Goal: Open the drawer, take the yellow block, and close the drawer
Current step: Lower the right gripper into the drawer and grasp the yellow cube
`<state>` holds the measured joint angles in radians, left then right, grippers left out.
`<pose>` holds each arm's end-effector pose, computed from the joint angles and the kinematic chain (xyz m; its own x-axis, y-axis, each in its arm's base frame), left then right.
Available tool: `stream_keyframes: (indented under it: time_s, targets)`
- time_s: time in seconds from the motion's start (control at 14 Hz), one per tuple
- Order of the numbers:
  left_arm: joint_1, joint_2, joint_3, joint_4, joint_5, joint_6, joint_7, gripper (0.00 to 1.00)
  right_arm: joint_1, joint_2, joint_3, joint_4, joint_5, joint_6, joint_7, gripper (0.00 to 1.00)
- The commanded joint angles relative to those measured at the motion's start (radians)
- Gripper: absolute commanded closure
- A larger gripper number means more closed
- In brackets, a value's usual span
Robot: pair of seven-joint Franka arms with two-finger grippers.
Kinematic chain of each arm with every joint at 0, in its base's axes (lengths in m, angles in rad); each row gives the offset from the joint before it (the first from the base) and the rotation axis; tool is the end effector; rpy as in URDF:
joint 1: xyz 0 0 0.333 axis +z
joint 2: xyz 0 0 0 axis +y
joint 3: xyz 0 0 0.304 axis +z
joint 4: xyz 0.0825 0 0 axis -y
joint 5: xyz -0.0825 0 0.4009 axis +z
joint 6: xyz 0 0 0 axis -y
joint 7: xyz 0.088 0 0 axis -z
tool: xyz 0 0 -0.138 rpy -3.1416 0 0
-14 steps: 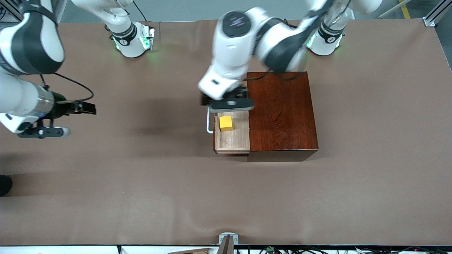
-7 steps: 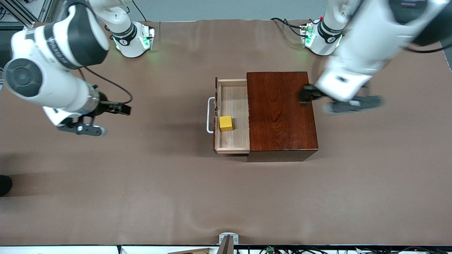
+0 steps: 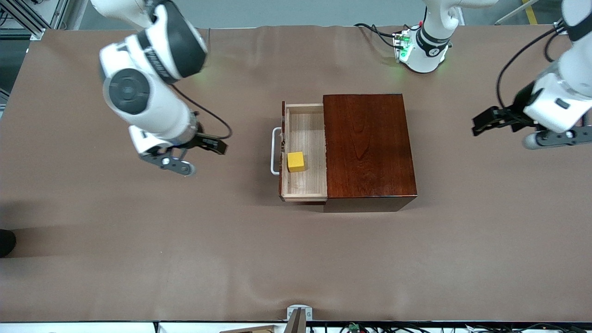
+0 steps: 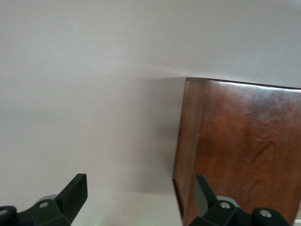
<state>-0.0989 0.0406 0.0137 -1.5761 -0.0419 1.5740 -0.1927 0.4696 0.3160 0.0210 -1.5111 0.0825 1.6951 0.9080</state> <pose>0.5785 -0.0553 0.5559 0.9930 0.1074 -0.0498 0.1091 -0.9935 0.0324 0.5697 0.3146 0.4266 0.8957 -0.4190 -0.1492 -0.4162 -0.9079 0.0510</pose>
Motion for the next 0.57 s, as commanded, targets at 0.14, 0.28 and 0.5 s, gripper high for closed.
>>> stream_keyframes:
  time_s: [0.14,0.28,0.5]
  targets:
    - [0.036,-0.022,-0.015,-0.032,-0.015,0.027,0.041,0.00,0.112,0.146,-0.010,0.147,0.025,0.046,0.351,0.00]
    - [0.030,-0.021,-0.017,-0.028,-0.012,0.037,0.042,0.00,0.130,0.175,-0.010,0.147,0.031,0.115,0.495,0.00]
    - [0.027,-0.016,-0.018,-0.028,0.000,0.037,0.042,0.00,0.158,0.215,-0.010,0.150,0.080,0.227,0.699,0.00]
